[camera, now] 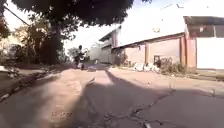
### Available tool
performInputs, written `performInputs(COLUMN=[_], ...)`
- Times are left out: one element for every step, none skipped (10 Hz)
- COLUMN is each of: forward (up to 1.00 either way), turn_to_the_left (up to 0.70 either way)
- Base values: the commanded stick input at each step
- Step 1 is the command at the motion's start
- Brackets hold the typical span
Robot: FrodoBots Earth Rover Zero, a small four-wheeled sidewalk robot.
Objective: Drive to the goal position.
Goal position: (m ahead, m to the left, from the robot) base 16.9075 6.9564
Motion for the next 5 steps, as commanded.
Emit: performInputs(forward=[1.00,1.00,0.49,0.00,0.00], turn_to_the_left=[0.40,0.40,0.71,1.00,1.00])
